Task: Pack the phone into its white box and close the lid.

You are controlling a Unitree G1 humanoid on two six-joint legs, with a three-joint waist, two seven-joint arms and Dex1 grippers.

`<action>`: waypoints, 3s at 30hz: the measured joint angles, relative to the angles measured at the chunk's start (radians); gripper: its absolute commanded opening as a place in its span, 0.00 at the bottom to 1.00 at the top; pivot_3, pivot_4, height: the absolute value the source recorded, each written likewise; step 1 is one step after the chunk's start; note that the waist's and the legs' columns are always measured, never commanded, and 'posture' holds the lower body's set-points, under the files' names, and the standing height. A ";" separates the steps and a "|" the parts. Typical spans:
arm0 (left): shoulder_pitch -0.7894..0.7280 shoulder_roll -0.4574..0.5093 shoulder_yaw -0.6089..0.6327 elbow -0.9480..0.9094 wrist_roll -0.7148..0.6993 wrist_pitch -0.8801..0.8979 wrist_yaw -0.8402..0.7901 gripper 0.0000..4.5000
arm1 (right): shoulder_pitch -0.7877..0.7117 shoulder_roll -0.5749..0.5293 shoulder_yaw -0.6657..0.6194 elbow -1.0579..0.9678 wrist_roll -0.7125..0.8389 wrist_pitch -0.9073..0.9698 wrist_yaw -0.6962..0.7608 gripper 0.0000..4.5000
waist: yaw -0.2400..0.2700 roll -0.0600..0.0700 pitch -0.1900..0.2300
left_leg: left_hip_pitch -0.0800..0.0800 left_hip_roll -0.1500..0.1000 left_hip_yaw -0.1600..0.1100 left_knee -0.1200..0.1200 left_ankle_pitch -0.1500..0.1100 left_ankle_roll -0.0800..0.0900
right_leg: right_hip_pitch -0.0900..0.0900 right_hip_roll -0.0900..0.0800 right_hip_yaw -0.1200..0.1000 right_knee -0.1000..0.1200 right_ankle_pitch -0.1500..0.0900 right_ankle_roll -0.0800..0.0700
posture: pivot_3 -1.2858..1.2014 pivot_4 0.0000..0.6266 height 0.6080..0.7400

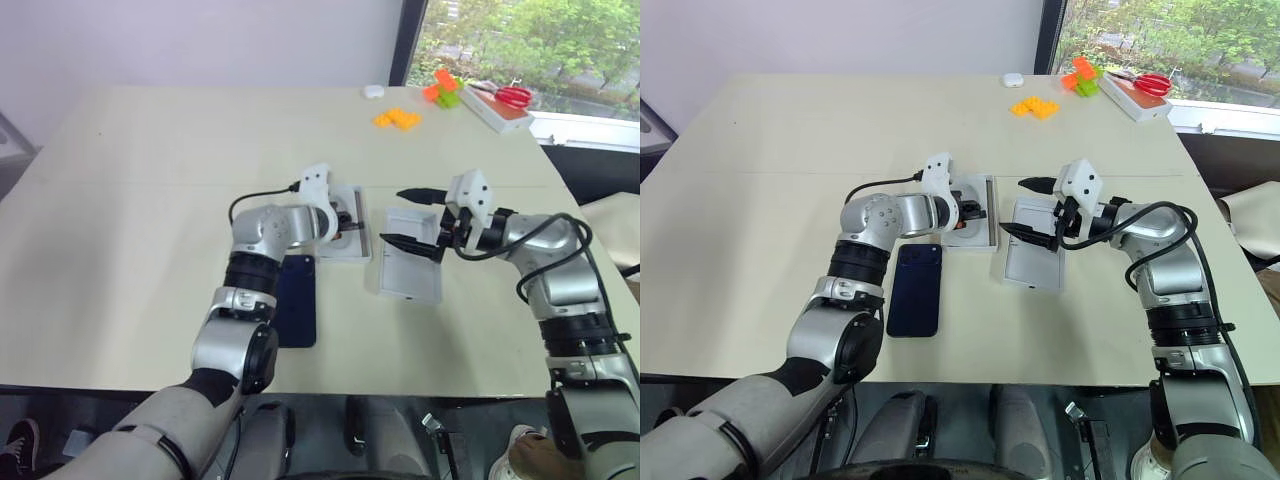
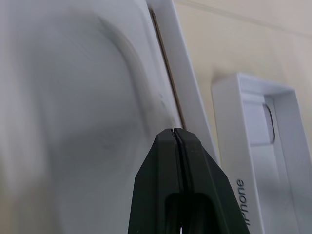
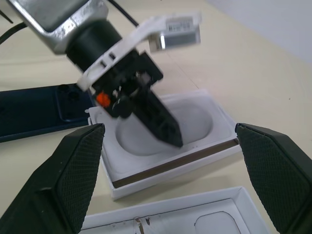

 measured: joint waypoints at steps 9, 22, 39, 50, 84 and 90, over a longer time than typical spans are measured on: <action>-0.022 0.012 -0.019 -0.017 0.064 -0.045 0.002 0.01 | 0.010 0.000 -0.002 0.000 -0.002 -0.014 -0.016 1.00 | -0.002 0.000 0.000 | 0.000 0.000 0.000 0.000 0.000 0.000 | 0.000 0.000 0.000 0.000 0.000 0.000 | 0.52 0.24 1.00; 0.001 0.051 -0.017 -0.180 0.066 0.049 -0.004 0.01 | 0.009 0.000 -0.002 0.005 -0.002 -0.031 -0.016 1.00 | -0.002 0.000 0.000 | 0.000 0.001 0.000 0.000 0.000 0.000 | 0.000 0.000 0.000 0.000 0.000 0.000 | 0.52 0.24 1.00; 0.069 0.015 -0.031 -0.145 0.099 0.066 -0.014 0.01 | 0.009 -0.001 -0.002 0.021 -0.011 -0.039 -0.016 1.00 | 0.001 0.000 0.000 | 0.001 0.000 0.000 0.000 0.000 0.000 | 0.001 0.000 0.000 0.001 0.000 0.000 | 0.52 0.24 1.00; 0.018 0.005 -0.060 0.004 0.135 -0.058 -0.083 0.01 | 0.012 -0.001 -0.002 0.021 -0.022 -0.049 -0.022 1.00 | 0.001 0.000 0.000 | 0.003 0.000 0.000 0.000 0.000 0.000 | 0.003 0.000 0.000 0.001 0.000 0.000 | 0.52 0.24 1.00; 0.139 0.273 0.039 -0.551 0.024 0.266 -0.257 0.01 | 0.016 0.000 -0.018 0.004 0.013 -0.032 -0.020 1.00 | -0.032 0.000 0.000 | 0.012 0.004 0.001 -0.002 0.000 0.001 | 0.009 0.001 0.001 0.001 0.000 0.001 | 0.52 0.24 1.00; 0.190 0.386 0.304 -0.619 -0.101 0.549 -0.290 0.17 | 0.053 0.051 0.012 -0.136 0.048 0.002 -0.026 1.00 | -0.027 0.000 0.000 | 0.012 0.005 0.000 -0.001 0.000 0.000 | 0.009 0.003 0.001 0.002 0.000 0.001 | 0.52 0.24 1.00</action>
